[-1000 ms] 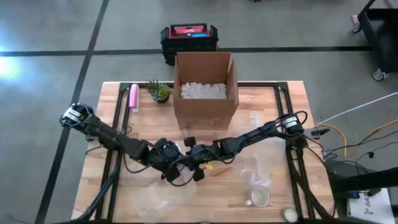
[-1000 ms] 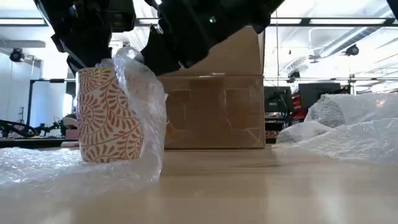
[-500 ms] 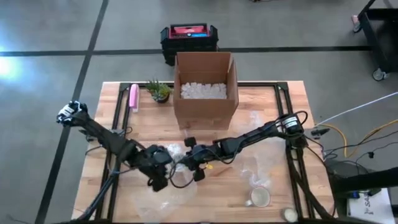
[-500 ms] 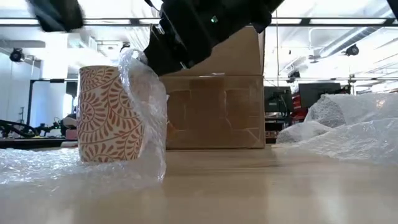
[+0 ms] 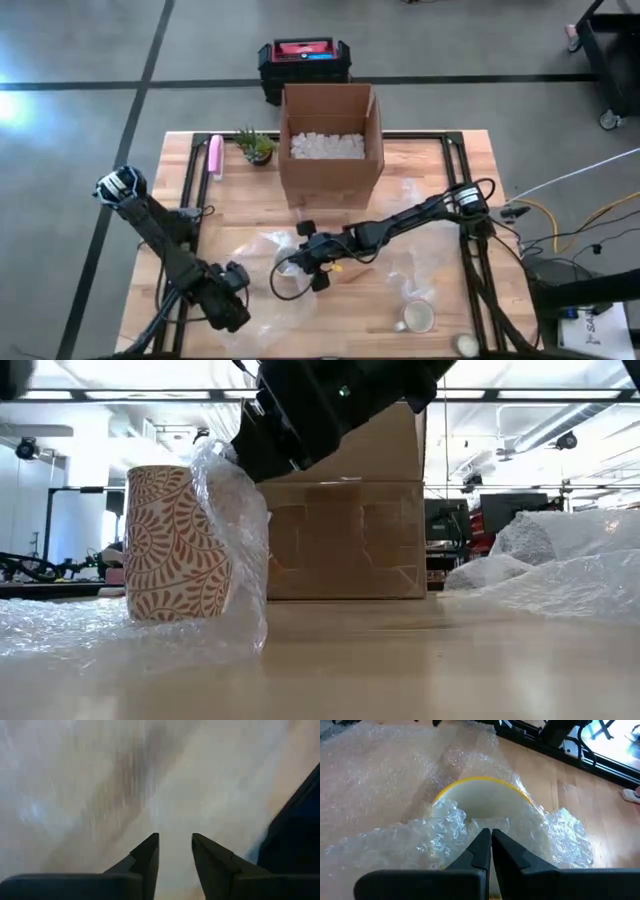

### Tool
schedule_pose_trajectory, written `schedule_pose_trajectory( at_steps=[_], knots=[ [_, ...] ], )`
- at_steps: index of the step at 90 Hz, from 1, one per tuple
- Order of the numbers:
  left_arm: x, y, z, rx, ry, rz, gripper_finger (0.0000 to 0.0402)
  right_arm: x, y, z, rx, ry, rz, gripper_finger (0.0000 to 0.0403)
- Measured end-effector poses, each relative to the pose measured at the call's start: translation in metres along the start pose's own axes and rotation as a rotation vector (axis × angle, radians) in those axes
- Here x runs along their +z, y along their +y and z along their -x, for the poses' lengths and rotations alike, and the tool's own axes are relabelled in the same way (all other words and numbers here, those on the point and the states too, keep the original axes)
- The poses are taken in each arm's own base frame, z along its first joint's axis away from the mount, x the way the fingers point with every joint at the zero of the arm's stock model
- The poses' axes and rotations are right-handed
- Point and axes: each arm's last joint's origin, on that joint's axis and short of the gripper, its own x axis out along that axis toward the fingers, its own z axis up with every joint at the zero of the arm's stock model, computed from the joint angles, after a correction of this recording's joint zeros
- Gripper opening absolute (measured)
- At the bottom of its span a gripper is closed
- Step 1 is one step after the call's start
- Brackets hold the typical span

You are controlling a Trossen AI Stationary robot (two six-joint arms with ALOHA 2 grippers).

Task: Wrap mug
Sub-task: Wrap the orange mug with the bubble wrap

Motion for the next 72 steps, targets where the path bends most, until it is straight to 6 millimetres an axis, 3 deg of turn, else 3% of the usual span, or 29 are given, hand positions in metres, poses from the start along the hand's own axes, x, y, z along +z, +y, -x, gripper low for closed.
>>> schedule_pose_trajectory(
  at_steps=[17, 31, 72],
  knots=[
    [-0.003, 0.007, -0.022, -0.097, 0.096, 0.037, 0.0197, 0.0, -0.001, 0.0, -0.002, -0.001, 0.002, 0.0002],
    [-0.005, 0.024, -0.05, -0.036, 0.161, 0.124, 0.0219, 0.0, -0.001, 0.0, 0.0, -0.001, 0.0, 0.0002],
    [0.007, 0.015, -0.046, -0.092, 0.186, 0.142, 0.0137, 0.0, -0.002, 0.0, -0.004, 0.0, 0.005, 0.0002]
  ],
)
